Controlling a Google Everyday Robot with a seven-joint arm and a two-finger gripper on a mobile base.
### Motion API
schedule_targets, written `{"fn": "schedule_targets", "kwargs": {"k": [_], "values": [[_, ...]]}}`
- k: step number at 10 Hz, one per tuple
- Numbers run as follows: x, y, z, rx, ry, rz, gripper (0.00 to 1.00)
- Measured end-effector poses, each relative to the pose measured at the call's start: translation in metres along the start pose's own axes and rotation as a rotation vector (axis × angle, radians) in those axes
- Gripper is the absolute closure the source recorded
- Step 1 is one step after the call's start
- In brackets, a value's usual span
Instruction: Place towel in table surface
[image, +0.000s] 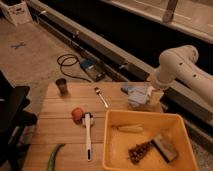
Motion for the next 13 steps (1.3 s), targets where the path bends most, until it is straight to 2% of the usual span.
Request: {"fn": "schedule_targets", "kwargs": {"k": [2, 4, 9, 10, 11, 13], "values": [[-0.013, -0.001, 0.015, -0.024, -0.026, -0.013, 0.2], [-0.019, -0.002, 0.022, -0.033, -0.035, -0.009, 0.2], [-0.018, -0.001, 0.021, -0.033, -0.034, -0.006, 0.2], [-0.016, -0.001, 0.022, -0.037, -0.021, -0.003, 0.2], [-0.017, 0.0, 0.026, -0.042, -0.011, -0.002, 0.2], [-0.016, -0.004, 0.043, -0.055, -0.024, -0.004, 0.2]]}}
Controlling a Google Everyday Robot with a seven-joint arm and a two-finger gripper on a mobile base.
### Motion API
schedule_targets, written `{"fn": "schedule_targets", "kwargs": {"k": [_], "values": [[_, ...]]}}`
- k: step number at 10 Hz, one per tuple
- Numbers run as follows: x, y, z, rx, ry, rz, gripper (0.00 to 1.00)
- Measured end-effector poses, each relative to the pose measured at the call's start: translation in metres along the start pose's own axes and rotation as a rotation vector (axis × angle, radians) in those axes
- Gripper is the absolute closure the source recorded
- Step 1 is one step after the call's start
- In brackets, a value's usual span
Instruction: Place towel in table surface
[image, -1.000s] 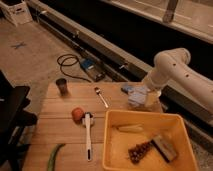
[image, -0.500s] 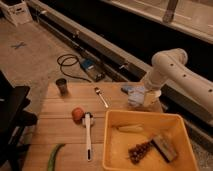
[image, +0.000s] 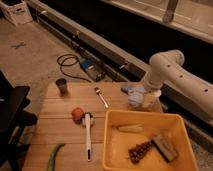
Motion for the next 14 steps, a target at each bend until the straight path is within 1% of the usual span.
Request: {"fn": "schedule_targets", "kwargs": {"k": [2, 6, 7, 8, 10, 12, 13, 14], "values": [[-0.003, -0.006, 0.015, -0.025, -0.017, -0.012, 0.2], [-0.004, -0.016, 0.045, -0.062, -0.06, -0.017, 0.2], [-0.007, -0.018, 0.056, -0.074, -0.083, -0.022, 0.2], [-0.004, -0.019, 0.075, -0.092, -0.137, -0.012, 0.2], [-0.004, -0.019, 0.088, -0.104, -0.169, -0.009, 0.2], [-0.007, -0.018, 0.096, -0.116, -0.166, -0.014, 0.2], [-0.009, -0.016, 0.099, -0.121, -0.157, -0.017, 0.27], [-0.009, -0.015, 0.1, -0.119, -0.153, -0.016, 0.34]]}}
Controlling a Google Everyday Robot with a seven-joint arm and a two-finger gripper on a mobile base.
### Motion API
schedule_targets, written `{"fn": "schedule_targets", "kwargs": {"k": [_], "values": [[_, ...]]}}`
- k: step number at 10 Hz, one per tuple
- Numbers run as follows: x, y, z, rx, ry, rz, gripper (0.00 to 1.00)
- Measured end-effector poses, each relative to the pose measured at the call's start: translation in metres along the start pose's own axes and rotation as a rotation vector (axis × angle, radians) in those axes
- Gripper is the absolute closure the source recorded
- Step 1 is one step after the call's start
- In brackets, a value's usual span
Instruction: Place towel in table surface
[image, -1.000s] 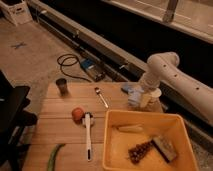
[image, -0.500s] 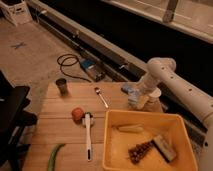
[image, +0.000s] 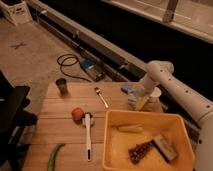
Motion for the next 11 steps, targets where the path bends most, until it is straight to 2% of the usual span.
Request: {"fn": "schedule_targets", "kwargs": {"k": [6, 7, 11], "values": [[-0.004, -0.001, -0.003, 0.03, 0.015, 0.003, 0.93], [-0.007, -0.003, -0.009, 0.043, 0.015, -0.002, 0.99], [-0.025, -0.01, -0.041, 0.107, 0.013, -0.035, 1.0]]}}
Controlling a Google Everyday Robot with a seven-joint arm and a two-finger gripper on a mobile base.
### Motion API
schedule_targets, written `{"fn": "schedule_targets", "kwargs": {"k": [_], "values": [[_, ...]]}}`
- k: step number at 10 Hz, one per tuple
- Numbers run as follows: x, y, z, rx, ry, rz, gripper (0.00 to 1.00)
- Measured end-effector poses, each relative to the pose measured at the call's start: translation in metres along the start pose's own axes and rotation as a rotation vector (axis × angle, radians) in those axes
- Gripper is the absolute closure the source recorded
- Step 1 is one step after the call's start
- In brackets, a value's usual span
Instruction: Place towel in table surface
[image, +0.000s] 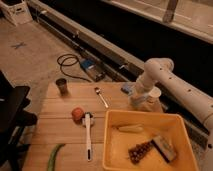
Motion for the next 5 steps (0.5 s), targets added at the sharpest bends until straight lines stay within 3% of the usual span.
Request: {"fn": "schedule_targets", "kwargs": {"k": [2, 5], "values": [[-0.01, -0.003, -0.016, 0.024, -0.01, -0.018, 1.0], [-0.045, -0.001, -0.027, 0.021, -0.054, -0.076, 1.0]]}}
